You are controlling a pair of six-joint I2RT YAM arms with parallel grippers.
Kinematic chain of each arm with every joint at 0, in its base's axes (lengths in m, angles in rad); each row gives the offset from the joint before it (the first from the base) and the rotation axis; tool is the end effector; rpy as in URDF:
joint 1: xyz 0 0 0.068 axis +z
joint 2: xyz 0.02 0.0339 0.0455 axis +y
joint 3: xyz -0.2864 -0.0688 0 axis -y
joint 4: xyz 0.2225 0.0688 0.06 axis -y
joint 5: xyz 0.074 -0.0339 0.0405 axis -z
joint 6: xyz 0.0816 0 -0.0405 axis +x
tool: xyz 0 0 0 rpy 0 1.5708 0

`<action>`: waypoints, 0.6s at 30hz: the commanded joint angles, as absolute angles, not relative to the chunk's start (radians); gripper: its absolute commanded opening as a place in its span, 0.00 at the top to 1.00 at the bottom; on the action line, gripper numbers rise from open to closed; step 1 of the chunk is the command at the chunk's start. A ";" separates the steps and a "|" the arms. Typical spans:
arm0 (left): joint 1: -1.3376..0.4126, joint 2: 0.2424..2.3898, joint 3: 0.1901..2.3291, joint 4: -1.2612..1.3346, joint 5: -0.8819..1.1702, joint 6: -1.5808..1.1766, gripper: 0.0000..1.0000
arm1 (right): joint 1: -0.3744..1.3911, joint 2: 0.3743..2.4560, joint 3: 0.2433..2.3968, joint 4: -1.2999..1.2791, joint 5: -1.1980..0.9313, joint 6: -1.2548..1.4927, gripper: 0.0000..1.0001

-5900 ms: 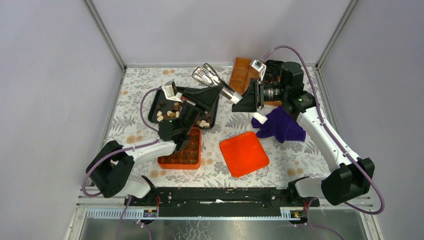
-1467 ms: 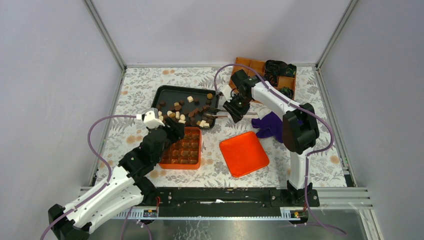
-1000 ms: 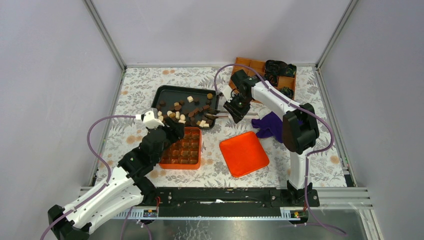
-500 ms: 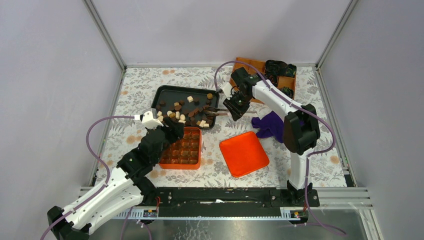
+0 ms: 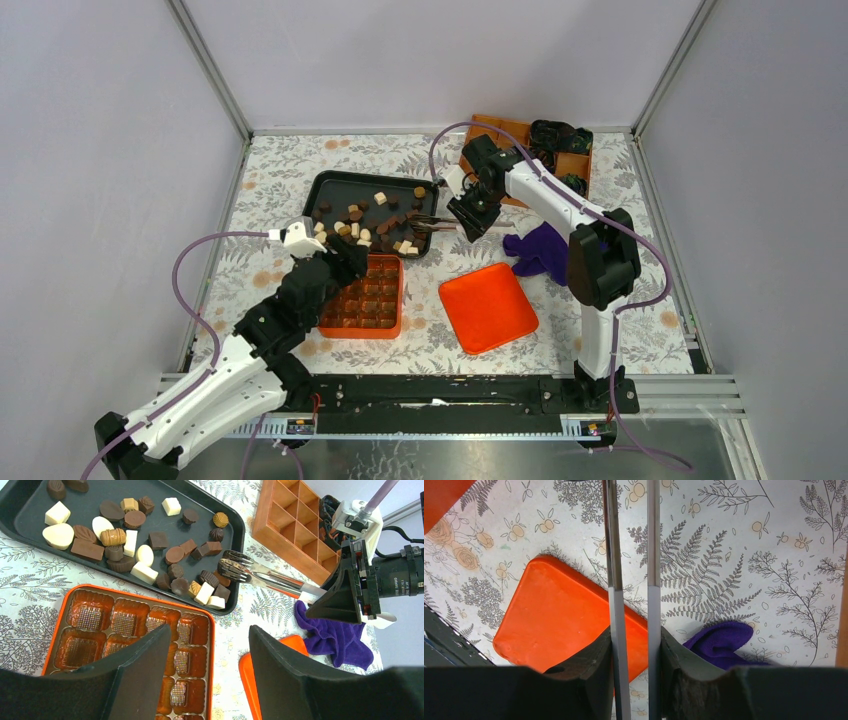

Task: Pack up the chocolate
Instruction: Adjust the clamp.

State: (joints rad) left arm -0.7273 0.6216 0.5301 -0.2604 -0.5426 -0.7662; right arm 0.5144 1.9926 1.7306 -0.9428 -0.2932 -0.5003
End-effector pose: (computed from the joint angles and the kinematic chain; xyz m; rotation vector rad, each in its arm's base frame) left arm 0.1395 -0.0678 0.2701 -0.3987 1.8593 -0.5041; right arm 0.3559 0.2282 0.2331 -1.4019 2.3673 0.4097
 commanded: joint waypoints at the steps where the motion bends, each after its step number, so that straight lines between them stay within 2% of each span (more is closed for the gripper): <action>1: -0.723 0.621 0.539 -0.200 -0.567 -0.761 0.33 | 0.523 1.975 1.750 -0.960 -0.273 -0.511 0.62; 6: -0.723 0.627 0.542 -0.195 -0.565 -0.758 0.33 | 0.524 1.993 1.750 -0.967 -0.269 -0.512 0.56; 13: -0.723 0.627 0.540 -0.195 -0.565 -0.756 0.33 | 0.523 2.000 1.749 -0.975 -0.274 -0.513 0.62; 15: -0.723 0.626 0.540 -0.195 -0.565 -0.756 0.33 | 0.524 2.001 1.751 -0.981 -0.278 -0.515 0.69; 18: -0.724 0.627 0.541 -0.196 -0.564 -0.755 0.33 | 0.523 1.998 1.758 -0.986 -0.296 -0.516 0.87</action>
State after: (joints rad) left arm -0.7273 0.6308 0.5301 -0.2573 -0.5423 -0.7658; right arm 0.5144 1.9968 1.7306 -0.9607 -0.2779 -0.5022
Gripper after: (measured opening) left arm 0.666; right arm 0.421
